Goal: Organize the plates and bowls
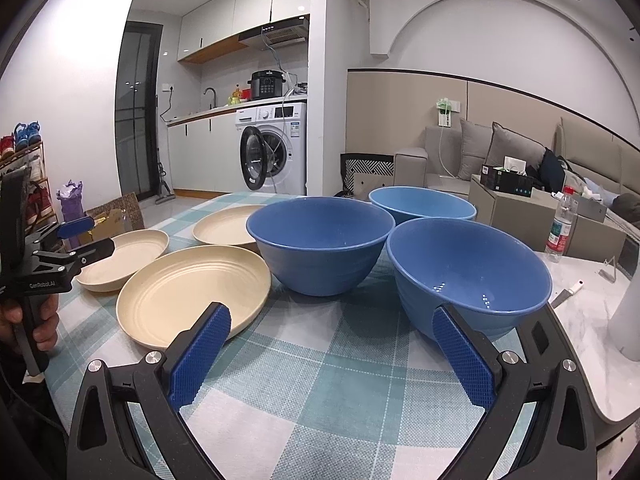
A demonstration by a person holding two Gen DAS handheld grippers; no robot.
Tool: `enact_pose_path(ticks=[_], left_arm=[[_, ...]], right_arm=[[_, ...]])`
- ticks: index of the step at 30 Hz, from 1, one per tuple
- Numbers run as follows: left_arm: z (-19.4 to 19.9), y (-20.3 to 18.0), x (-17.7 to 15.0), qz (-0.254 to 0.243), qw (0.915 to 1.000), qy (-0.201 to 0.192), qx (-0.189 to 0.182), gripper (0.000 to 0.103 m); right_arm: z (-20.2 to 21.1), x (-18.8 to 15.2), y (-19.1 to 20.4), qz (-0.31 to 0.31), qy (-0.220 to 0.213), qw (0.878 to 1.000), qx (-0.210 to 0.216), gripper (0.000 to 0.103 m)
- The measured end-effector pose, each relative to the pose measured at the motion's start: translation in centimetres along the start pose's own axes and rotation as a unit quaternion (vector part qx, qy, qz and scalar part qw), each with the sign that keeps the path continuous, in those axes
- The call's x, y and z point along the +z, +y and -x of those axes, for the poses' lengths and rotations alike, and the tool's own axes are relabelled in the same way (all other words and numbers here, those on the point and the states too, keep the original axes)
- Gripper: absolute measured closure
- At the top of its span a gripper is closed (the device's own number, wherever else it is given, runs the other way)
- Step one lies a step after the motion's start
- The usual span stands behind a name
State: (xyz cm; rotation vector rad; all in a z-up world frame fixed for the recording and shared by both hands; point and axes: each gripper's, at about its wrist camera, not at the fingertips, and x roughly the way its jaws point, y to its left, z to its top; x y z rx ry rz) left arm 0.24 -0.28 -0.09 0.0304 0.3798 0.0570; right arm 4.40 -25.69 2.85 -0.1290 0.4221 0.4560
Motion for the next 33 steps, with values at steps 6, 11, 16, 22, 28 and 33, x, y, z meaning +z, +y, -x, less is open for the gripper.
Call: enact_pose_path(ticks=[6,11,16,22,28,33], left_arm=[[0.2,0.1,-0.1,0.002,1.0000,0.003,-0.001,0.000],[0.5,0.4,-0.3,0.006,1.0000,0.007,-0.001,0.000],[0.9,0.7,-0.4,0.001,0.9999,0.011,0.008,0.000],[1.3,1.3,-0.3,0.000,0.9997,0.015,0.016,0.000],[1.0,2.0,0.0,0.011,0.9995,0.023,0.017,0.000],[0.8,2.5,0.2,0.017,0.9993,0.030,0.015,0.000]], right_arm=[[0.0,0.0,0.3,0.008,-0.001,1.000,-0.001,0.000],[-0.1,0.1,0.8,0.008,0.004,1.000,0.004,0.000],[-0.2,0.7,1.7,0.016,0.009,1.000,0.008,0.000],[-0.6,1.4,3.2,0.027,0.016,0.999,0.013,0.000],[-0.9,2.4,4.7,0.033,0.020,0.999,0.025,0.000],[-1.1,3.3,5.5,0.035,0.023,0.999,0.033,0.000]])
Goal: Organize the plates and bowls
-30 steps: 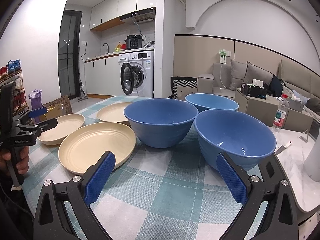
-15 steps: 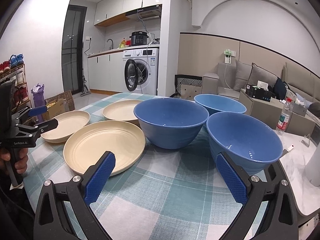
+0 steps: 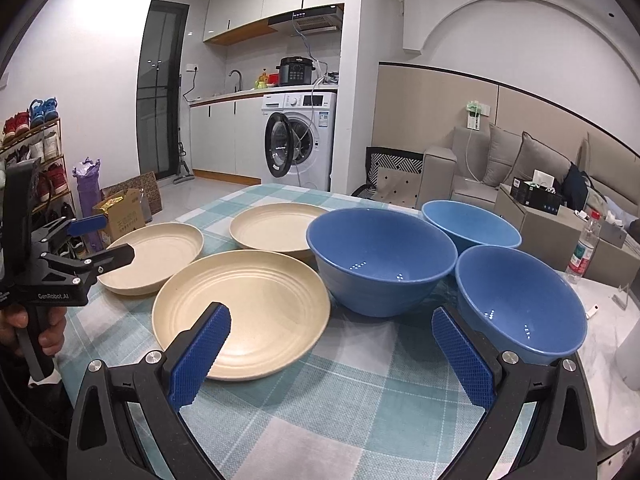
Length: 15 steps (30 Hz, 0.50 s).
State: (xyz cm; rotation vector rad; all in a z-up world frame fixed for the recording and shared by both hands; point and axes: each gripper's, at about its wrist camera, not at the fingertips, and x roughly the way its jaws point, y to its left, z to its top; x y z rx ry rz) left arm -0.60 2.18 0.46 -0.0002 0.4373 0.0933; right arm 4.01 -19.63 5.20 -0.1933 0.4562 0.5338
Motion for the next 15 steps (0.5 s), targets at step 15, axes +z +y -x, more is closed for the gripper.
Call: enact_pose_path(ticks=[15], left_arm=[[-0.3,3.0,1.0,0.041,0.9988,0.010,0.026,0.000]], right_arm=[[-2.4,3.7,2.2,0.005,0.010,1.000,0.026,0.000]])
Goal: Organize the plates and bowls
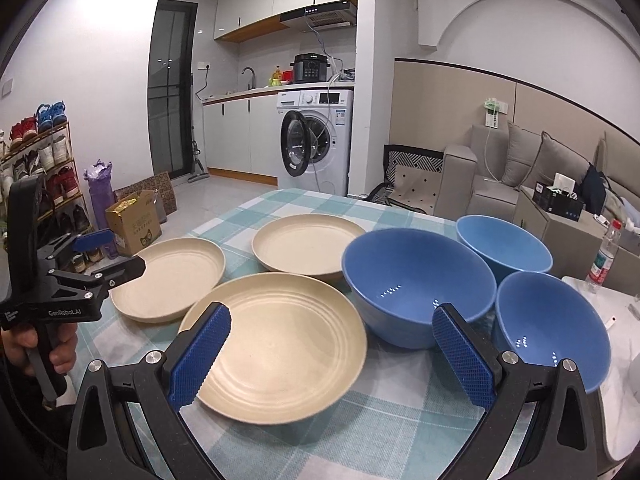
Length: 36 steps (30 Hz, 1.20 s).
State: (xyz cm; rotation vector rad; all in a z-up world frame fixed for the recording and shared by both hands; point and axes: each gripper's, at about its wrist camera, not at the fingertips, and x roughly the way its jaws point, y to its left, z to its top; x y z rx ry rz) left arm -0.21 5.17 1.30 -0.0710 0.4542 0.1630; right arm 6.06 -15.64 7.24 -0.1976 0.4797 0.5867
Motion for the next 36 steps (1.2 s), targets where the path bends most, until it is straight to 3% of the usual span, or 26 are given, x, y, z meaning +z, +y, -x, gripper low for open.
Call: enact_pose_path(ticks=[8,17,36], left_arm=[[-1.0,2.1,0.6,0.023,0.9995,0.014,0.019,0.000],[-1.6,3.5,1.7,0.008,0.9989,0.027,0.038,0.000],[-2.5,8.2,0.9,0.048,0.9943,0.059,0.075,0.000]], right_arm=[[-2.3,1.6,1.5,0.003,0.013,1.000,0.014,0.000],[-4.6,2.8,3.3,-0.002,0.032,0.999,0.031,0.000],[-11.8,5.0,9.0,0.024,0.088,0.993,0.078,0.000]])
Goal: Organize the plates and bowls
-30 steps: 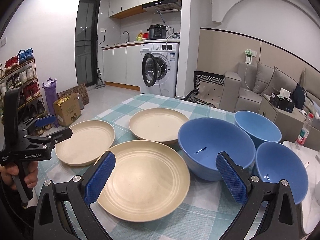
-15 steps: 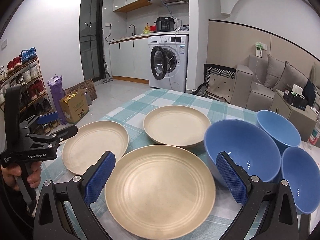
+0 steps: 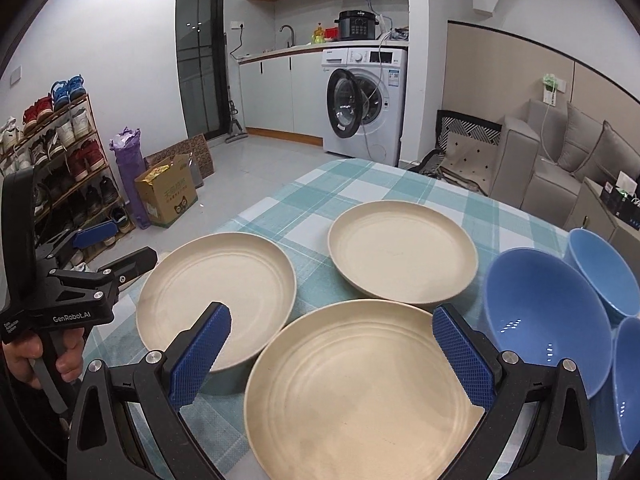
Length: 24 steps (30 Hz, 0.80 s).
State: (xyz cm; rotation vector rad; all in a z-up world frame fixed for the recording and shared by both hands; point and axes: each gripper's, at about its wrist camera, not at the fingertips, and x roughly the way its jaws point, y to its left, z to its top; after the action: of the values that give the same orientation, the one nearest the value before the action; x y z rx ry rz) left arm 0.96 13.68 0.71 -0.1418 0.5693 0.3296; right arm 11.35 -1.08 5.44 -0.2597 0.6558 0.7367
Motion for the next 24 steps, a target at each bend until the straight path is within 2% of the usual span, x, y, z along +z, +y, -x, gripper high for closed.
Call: enact_pose_path(ticks=[14,19,24], left_arm=[[-3.1,1.6,-1.2,0.014,0.9979,0.062,-0.009,0.000],[-3.9,1.8,-1.6,0.010,0.9963,0.083,-0.019,0.000],[-4.7,2.5,-2.1,0.028,0.9942,0.100,-0.028,0.002]], right_arm=[[-4.0,0.8,1.3,0.007,0.029,0.999,0.044,0.000],[-5.4,1.0,1.4,-0.001,0.045,0.998,0.045,0.000],[-7.2,1.2,1.8,-0.005,0.061,0.997,0.052,0.002]])
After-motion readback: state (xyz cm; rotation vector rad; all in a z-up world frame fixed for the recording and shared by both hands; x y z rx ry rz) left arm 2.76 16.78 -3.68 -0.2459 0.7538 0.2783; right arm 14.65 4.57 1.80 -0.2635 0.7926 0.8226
